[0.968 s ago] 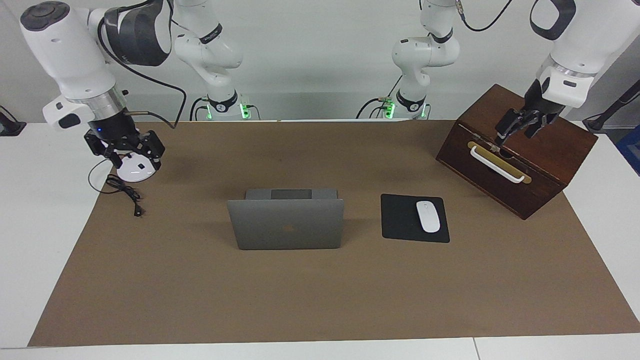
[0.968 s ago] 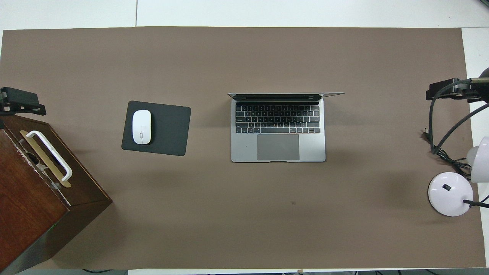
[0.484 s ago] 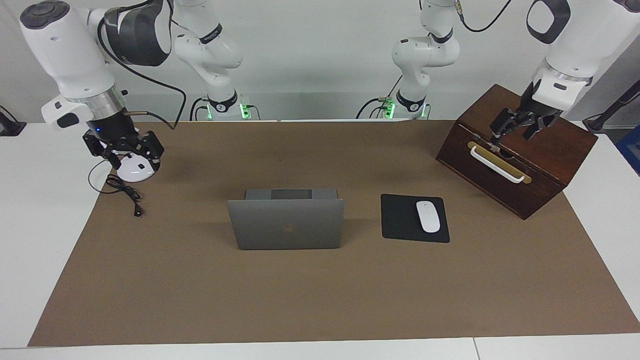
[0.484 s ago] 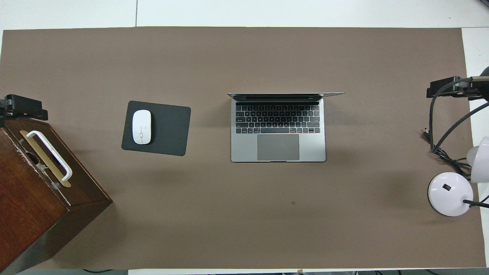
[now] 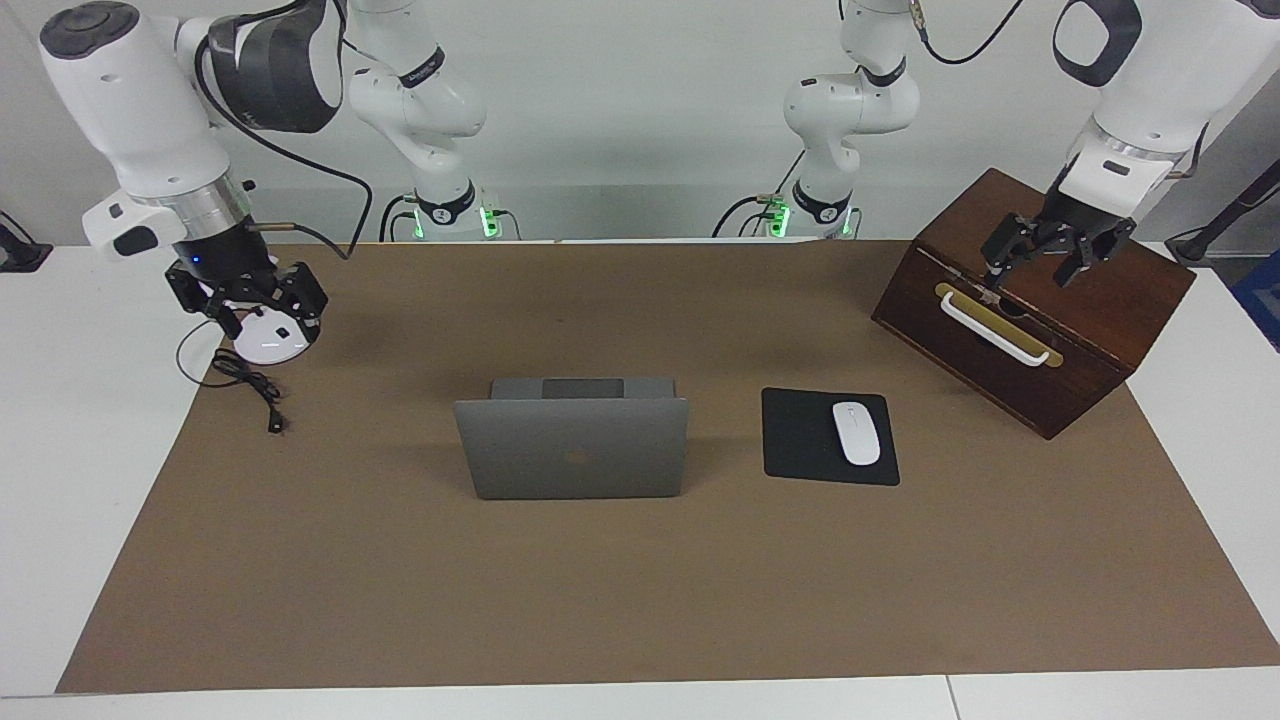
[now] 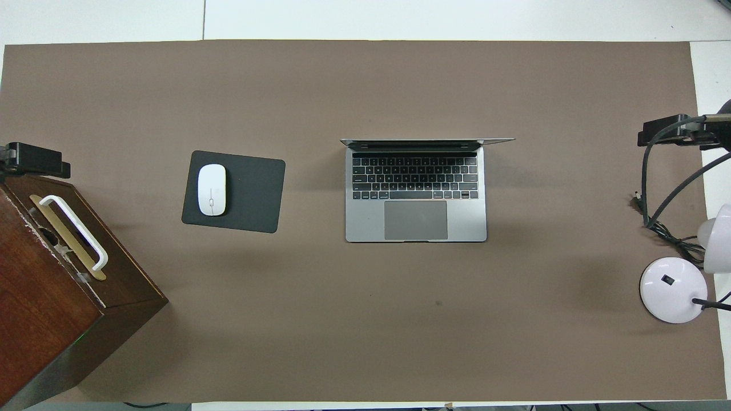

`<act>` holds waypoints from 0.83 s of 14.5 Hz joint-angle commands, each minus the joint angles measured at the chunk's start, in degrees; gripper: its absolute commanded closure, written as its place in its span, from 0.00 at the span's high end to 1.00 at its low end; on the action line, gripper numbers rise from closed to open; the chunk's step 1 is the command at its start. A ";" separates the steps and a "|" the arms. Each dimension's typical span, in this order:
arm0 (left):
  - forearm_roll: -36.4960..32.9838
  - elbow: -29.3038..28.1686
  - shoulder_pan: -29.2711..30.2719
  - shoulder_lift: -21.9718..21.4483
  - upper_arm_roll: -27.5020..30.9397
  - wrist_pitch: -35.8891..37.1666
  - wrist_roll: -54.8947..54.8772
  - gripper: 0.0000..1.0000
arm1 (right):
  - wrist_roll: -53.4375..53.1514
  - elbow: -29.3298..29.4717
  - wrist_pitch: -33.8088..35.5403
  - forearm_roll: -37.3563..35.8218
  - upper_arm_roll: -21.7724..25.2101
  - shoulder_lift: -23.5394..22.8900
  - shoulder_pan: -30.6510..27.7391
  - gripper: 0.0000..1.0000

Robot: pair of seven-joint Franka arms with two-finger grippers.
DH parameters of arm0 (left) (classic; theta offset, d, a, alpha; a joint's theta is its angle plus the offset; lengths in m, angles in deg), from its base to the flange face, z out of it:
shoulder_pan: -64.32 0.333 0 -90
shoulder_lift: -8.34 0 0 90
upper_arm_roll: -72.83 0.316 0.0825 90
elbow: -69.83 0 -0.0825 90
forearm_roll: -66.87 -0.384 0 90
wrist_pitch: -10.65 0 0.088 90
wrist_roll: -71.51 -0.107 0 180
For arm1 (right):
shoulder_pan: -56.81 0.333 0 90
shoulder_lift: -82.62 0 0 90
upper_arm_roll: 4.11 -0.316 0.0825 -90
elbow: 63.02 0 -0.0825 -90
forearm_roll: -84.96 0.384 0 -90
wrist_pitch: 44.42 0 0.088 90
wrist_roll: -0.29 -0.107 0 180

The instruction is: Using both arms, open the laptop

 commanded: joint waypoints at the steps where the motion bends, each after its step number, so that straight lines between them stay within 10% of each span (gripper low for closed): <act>1: -0.90 -0.99 -0.78 -0.76 0.44 -1.06 -0.05 1.00 | -0.39 -1.45 -1.39 0.07 -0.43 0.91 -0.61 1.00; 12: -0.90 -0.99 -0.08 -1.29 0.53 4.65 -0.05 1.00 | -0.30 -1.45 -3.23 0.07 -0.43 0.74 -0.70 1.00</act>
